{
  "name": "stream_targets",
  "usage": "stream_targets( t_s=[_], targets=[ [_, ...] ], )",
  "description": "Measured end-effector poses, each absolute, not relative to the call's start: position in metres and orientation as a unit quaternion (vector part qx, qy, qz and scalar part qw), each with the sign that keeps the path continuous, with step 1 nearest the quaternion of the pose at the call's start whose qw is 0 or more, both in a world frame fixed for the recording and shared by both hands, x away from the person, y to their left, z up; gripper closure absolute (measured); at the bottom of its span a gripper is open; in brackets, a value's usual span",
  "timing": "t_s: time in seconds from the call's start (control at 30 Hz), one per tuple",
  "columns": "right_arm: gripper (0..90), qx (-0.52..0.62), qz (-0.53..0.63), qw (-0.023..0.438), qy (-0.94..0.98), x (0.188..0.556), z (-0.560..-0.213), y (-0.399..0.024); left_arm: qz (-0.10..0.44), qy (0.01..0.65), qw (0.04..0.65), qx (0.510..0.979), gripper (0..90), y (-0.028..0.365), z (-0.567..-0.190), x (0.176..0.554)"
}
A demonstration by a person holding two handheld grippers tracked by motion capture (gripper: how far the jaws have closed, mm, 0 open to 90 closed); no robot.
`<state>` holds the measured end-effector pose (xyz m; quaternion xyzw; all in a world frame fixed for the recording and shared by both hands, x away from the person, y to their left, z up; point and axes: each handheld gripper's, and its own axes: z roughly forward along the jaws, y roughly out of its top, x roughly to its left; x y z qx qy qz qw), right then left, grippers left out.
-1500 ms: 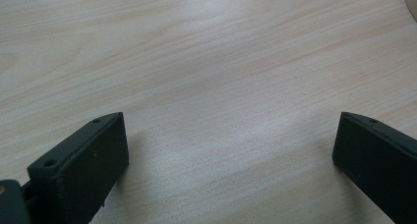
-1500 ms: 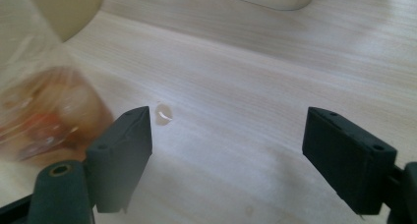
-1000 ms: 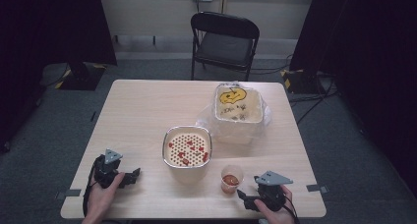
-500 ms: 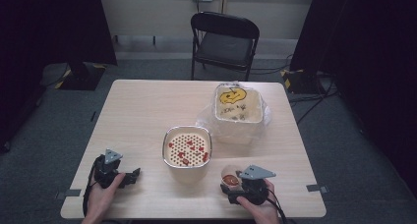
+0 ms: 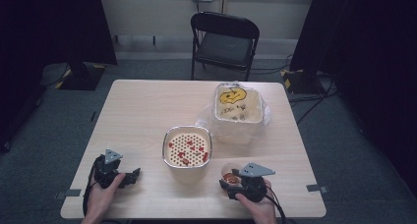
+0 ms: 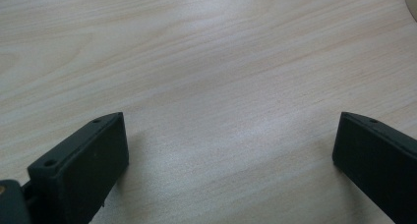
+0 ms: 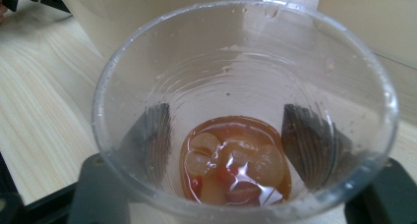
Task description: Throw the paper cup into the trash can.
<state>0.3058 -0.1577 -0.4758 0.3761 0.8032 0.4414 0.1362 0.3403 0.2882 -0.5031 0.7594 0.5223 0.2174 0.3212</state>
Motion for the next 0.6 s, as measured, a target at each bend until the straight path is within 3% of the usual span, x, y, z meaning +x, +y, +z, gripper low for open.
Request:
stream_targets(
  t_s=[0.6],
  targets=[
    [39.3, 0.386, 0.473, 0.171, 0.773, 0.325, -0.447, -0.166, 0.219, 0.521, 0.319, 0.761, 0.0, 0.288, -0.503, 0.341]
  ],
)
